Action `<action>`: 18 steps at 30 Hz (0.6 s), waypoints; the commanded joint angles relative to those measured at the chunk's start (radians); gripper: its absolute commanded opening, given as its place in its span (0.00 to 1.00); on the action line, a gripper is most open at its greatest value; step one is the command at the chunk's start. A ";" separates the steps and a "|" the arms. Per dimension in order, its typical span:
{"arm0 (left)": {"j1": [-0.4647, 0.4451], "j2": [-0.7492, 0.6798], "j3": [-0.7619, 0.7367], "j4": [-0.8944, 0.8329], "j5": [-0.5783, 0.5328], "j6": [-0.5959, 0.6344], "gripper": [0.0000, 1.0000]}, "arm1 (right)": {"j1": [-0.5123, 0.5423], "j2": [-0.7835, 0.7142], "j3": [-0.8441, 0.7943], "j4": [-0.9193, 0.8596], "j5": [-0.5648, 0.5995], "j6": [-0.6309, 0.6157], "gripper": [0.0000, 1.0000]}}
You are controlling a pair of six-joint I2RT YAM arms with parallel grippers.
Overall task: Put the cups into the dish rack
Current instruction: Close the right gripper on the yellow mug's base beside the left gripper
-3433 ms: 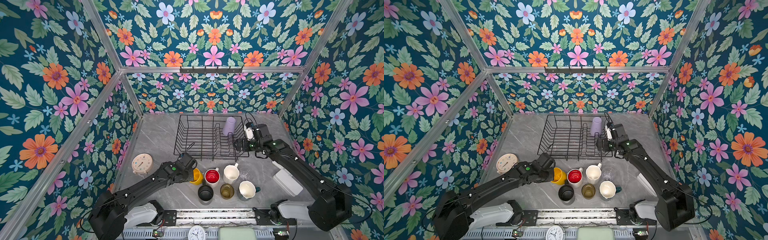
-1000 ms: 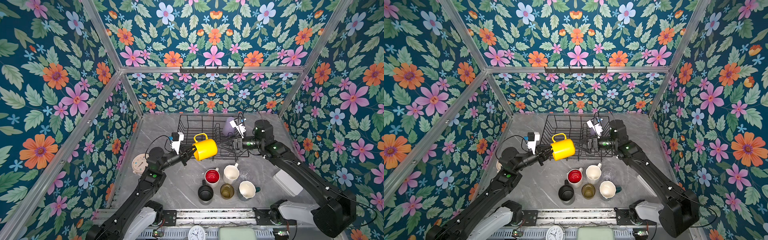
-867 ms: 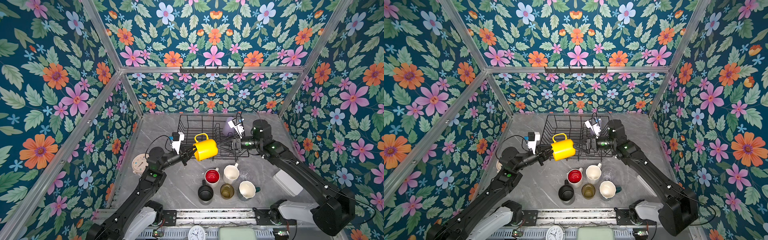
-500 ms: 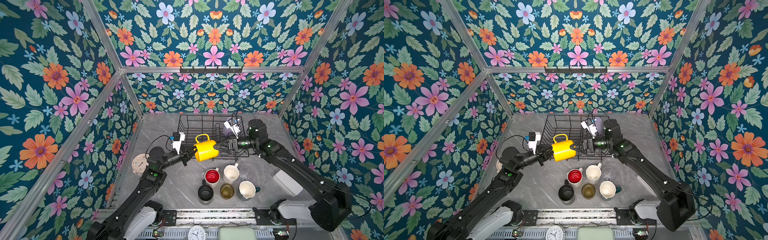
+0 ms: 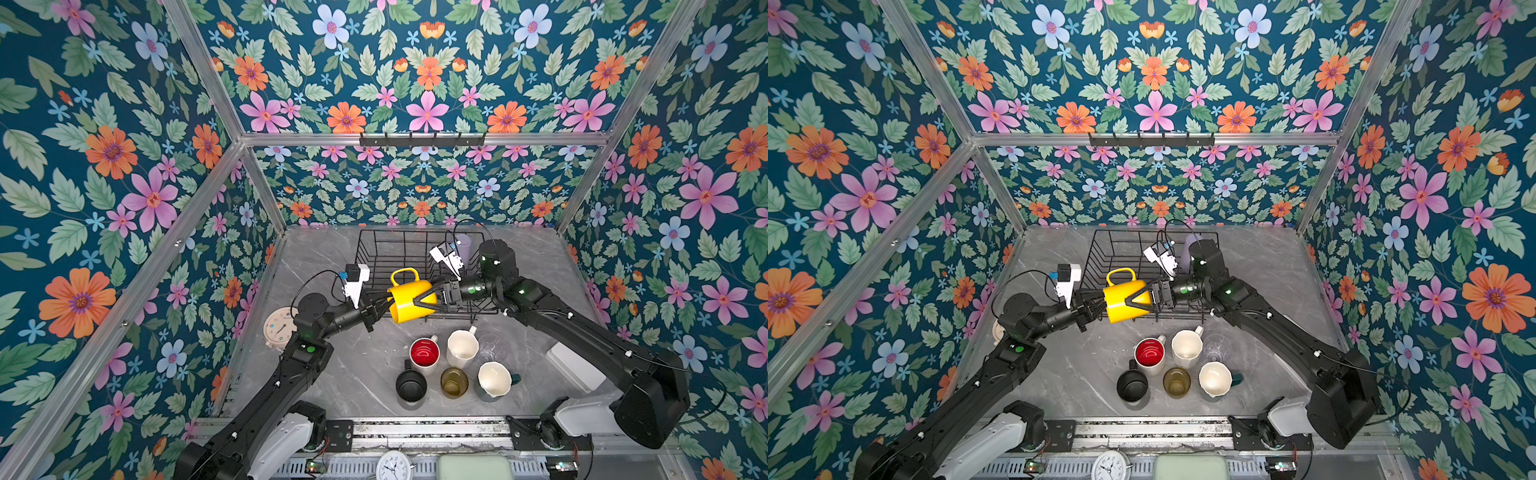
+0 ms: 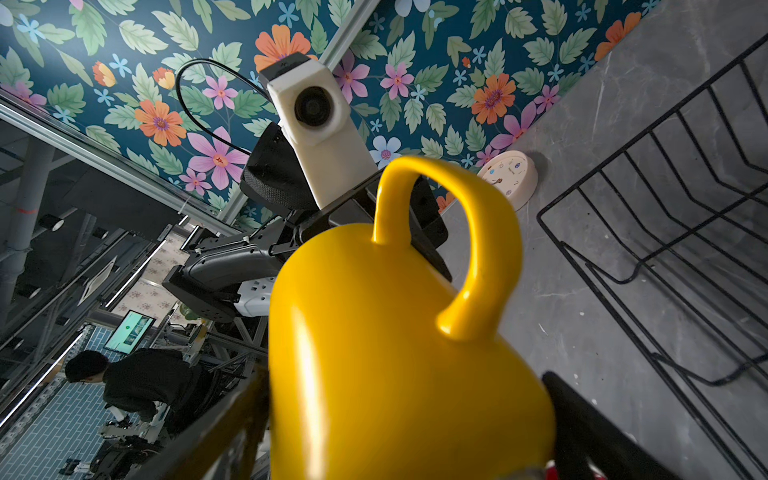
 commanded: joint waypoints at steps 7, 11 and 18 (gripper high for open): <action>0.001 0.012 0.003 0.151 0.029 -0.046 0.00 | 0.025 0.019 0.012 0.037 0.003 0.015 0.94; 0.001 0.026 0.003 0.190 0.038 -0.072 0.00 | 0.029 0.022 0.009 0.045 -0.002 0.021 0.91; 0.001 0.053 -0.007 0.279 0.066 -0.120 0.00 | 0.030 0.019 0.005 0.068 -0.020 0.036 0.70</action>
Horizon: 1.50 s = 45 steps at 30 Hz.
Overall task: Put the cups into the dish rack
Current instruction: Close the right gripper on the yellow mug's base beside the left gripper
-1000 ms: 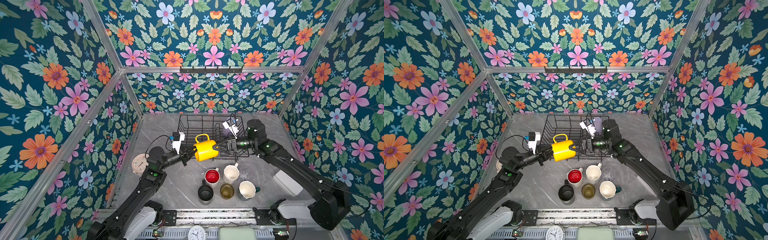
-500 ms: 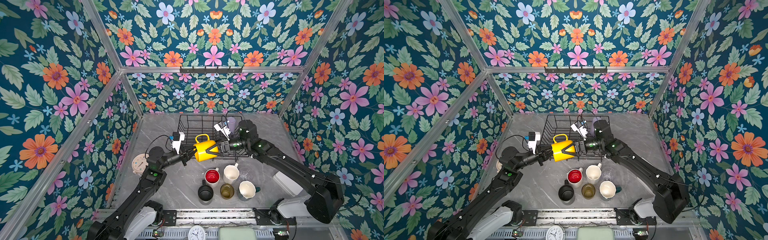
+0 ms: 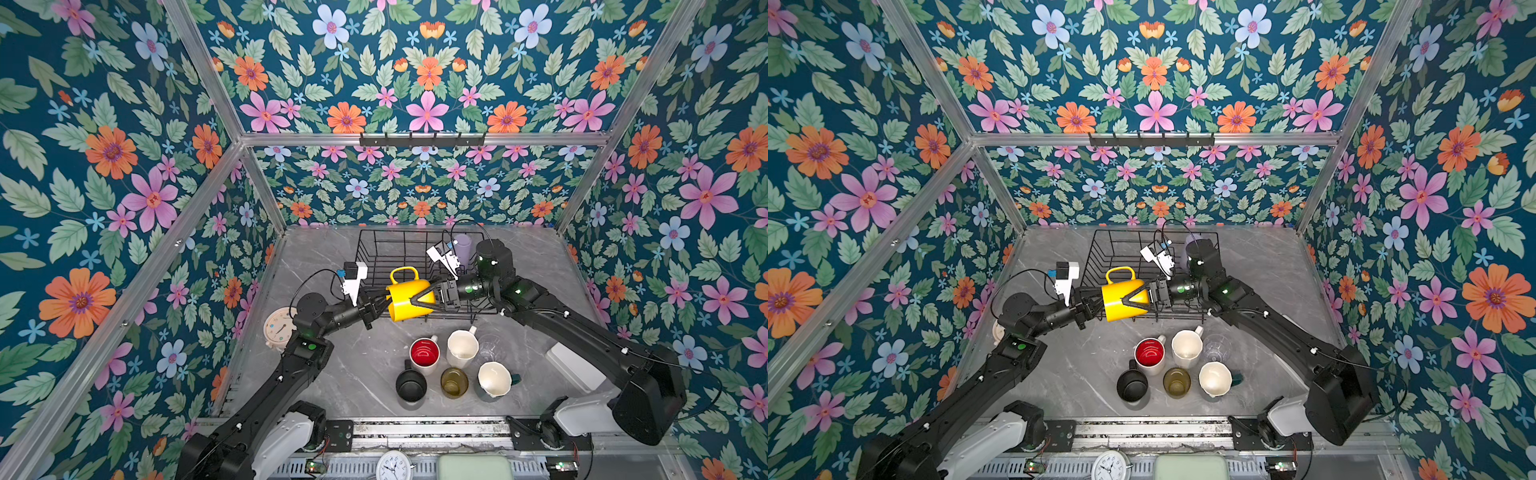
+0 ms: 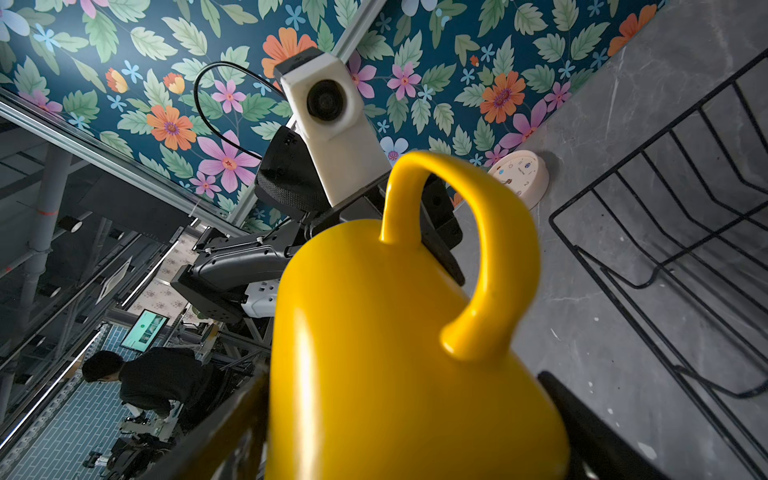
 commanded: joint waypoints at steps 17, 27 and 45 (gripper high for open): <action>-0.006 0.051 0.003 0.260 0.032 -0.102 0.00 | 0.014 -0.008 -0.008 0.013 0.012 0.022 0.04; 0.002 0.063 0.026 0.190 0.003 -0.097 0.00 | 0.011 -0.007 0.021 -0.025 0.062 0.053 0.00; 0.013 0.074 0.066 0.074 -0.022 -0.071 0.21 | 0.007 -0.023 0.056 -0.061 0.098 0.060 0.00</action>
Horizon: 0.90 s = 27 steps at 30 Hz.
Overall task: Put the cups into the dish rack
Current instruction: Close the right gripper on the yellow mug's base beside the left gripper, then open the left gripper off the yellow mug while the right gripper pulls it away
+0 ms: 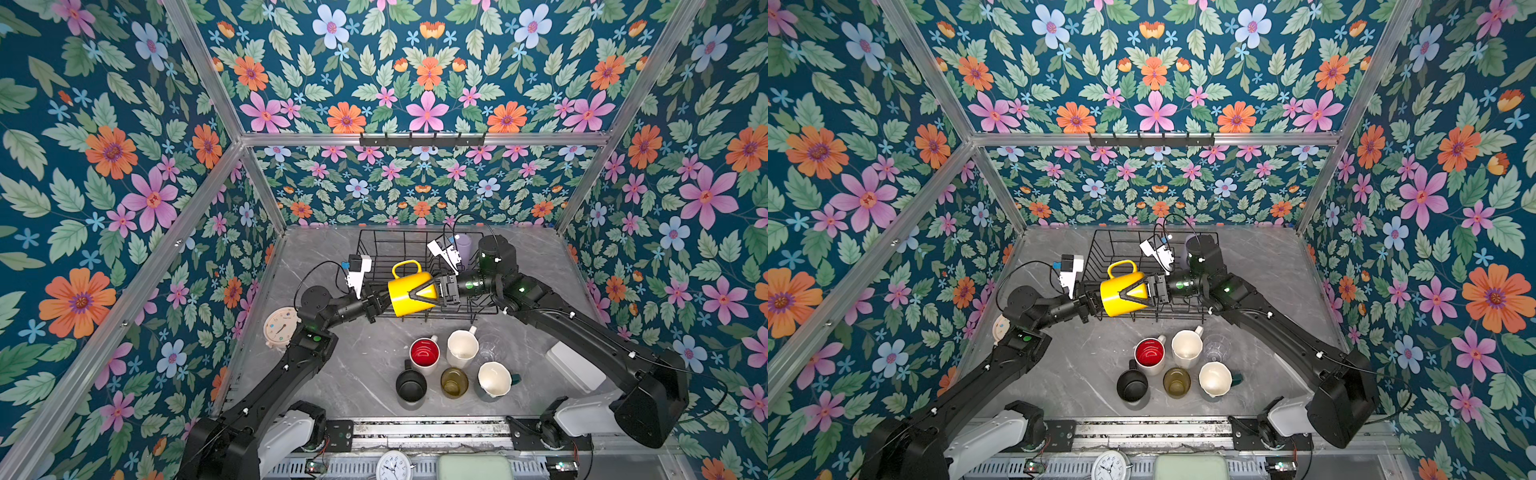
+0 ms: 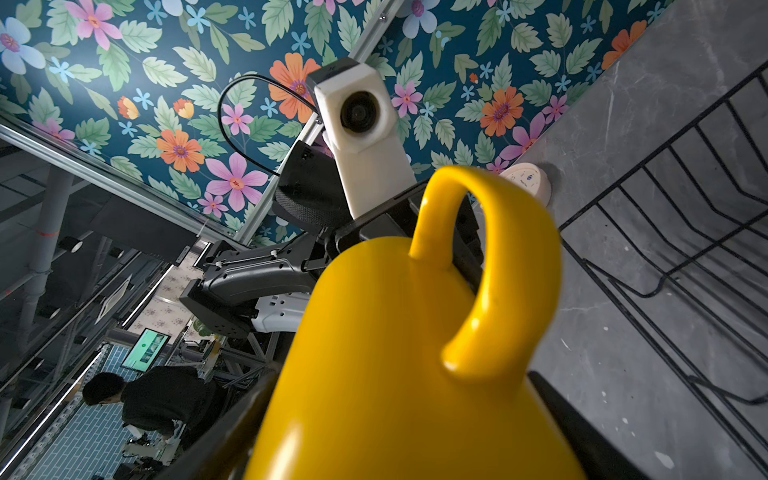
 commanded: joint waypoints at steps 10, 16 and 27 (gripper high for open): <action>0.002 -0.009 0.027 -0.021 -0.028 0.035 0.64 | -0.001 -0.018 0.005 -0.017 0.050 0.007 0.00; 0.002 -0.036 0.033 -0.104 -0.058 0.087 0.77 | -0.004 -0.035 0.010 -0.046 0.081 -0.002 0.00; 0.008 -0.113 0.047 -0.335 -0.240 0.210 1.00 | -0.076 -0.096 0.028 -0.201 0.178 -0.047 0.00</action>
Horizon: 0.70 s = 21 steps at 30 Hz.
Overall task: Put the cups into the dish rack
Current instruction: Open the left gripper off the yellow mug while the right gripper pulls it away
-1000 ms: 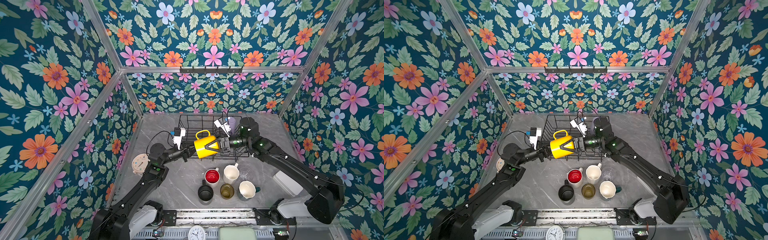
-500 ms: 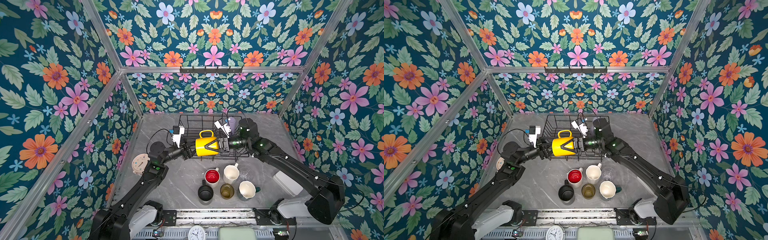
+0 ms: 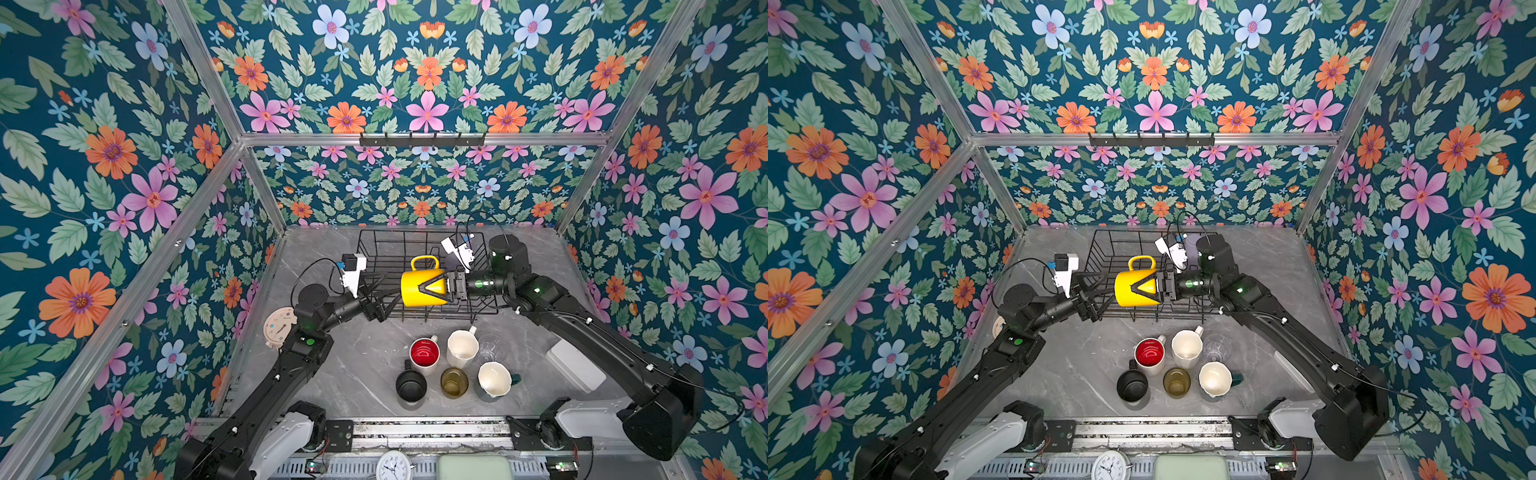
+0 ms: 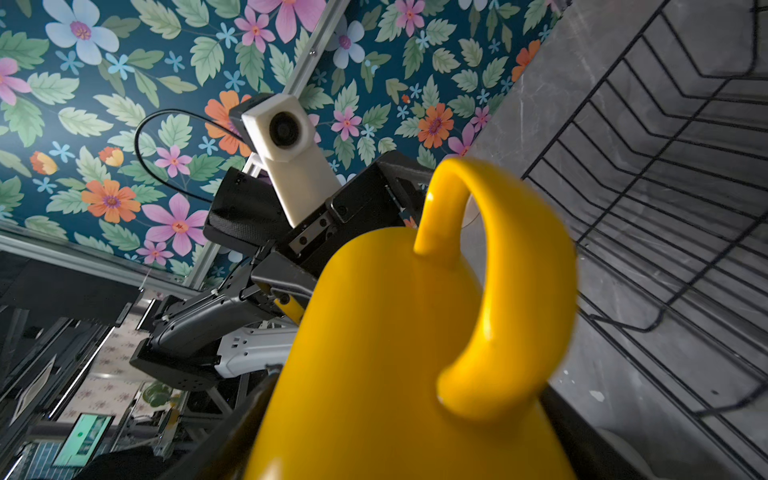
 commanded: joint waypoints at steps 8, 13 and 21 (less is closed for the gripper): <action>0.030 -0.125 -0.007 -0.222 -0.416 0.122 1.00 | -0.025 0.033 0.195 -0.350 0.270 -0.217 0.00; 0.042 -0.163 0.024 -0.328 -0.649 0.158 1.00 | -0.026 0.114 0.310 -0.509 0.430 -0.307 0.00; 0.054 -0.203 0.025 -0.338 -0.686 0.234 1.00 | -0.025 0.271 0.511 -0.693 0.599 -0.414 0.00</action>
